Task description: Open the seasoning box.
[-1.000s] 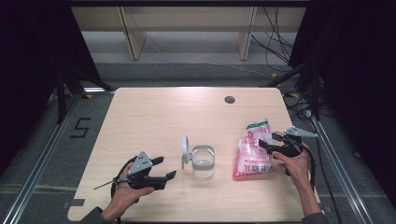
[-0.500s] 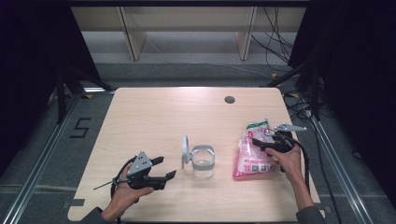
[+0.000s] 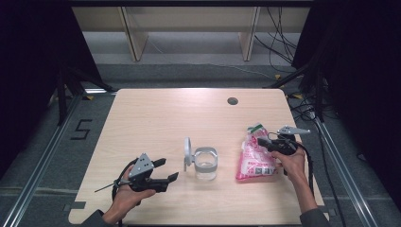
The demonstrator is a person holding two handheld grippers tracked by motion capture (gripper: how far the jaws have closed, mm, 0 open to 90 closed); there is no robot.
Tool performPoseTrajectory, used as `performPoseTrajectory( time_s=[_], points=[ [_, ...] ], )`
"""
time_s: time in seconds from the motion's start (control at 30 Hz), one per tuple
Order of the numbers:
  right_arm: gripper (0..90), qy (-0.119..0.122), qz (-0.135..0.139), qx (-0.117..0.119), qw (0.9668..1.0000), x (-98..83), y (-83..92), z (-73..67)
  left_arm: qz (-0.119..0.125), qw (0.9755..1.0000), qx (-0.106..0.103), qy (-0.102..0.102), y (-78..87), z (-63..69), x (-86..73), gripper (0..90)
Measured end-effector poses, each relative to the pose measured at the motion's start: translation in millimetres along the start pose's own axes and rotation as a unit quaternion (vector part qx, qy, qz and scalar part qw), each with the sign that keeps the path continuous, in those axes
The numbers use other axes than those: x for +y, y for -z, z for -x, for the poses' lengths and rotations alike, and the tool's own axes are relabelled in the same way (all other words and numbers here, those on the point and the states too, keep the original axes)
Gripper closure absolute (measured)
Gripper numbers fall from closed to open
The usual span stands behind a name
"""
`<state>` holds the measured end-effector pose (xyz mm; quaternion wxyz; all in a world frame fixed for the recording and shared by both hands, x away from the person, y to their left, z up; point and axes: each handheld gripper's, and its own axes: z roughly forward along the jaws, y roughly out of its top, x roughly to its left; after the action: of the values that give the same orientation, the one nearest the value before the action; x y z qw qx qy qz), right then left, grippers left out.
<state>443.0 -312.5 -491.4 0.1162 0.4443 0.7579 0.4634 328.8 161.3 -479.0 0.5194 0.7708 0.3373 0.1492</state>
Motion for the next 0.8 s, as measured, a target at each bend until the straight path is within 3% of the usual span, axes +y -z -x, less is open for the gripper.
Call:
performPoseTrajectory(
  time_s=[0.07, 0.17, 0.23, 0.37, 0.5, 0.57, 0.67, 0.8],
  points=[
    [90.0, 0.031, 0.016, 0.001, 0.9994, 0.2, -0.7, 1.5, 0.001, 1.0, -0.001, 0.001, -0.4, -0.1, 0.6, 27.5],
    [90.0, 0.011, 0.007, 0.009, 0.9999, 0.2, 1.7, -4.2, 0.002, 1.0, -0.003, 0.0, -1.4, -0.1, 1.4, 27.5],
    [90.0, 0.047, 0.02, 0.005, 0.9987, 1.7, 3.5, -3.5, 0.0, 1.0, -0.005, 0.0, -2.7, -1.2, 1.2, 27.5],
    [90.0, 0.03, 0.022, 0.015, 0.9992, 2.4, 5.5, -10.2, 0.003, 1.0, -0.001, 0.003, -2.9, -0.5, 1.0, 27.5],
    [90.0, 0.045, 0.033, 0.011, 0.9984, 4.9, 9.4, -16.2, 0.001, 1.0, -0.002, -0.001, -1.4, 0.2, 1.3, 27.6],
    [90.0, 0.067, 0.041, 0.011, 0.9969, 7.8, 14.5, -20.1, 0.002, 1.0, -0.005, -0.001, -2.5, -0.1, 1.2, 27.8],
    [90.0, 0.058, 0.052, 0.025, 0.9966, 9.3, 20.4, -29.1, 0.001, 1.0, -0.006, -0.003, -2.6, 0.0, 1.1, 27.8],
    [90.0, 0.067, 0.066, 0.033, 0.9951, 12.9, 31.4, -38.8, 0.001, 1.0, -0.008, -0.002, -2.3, 0.8, 0.9, 27.7]
  ],
)
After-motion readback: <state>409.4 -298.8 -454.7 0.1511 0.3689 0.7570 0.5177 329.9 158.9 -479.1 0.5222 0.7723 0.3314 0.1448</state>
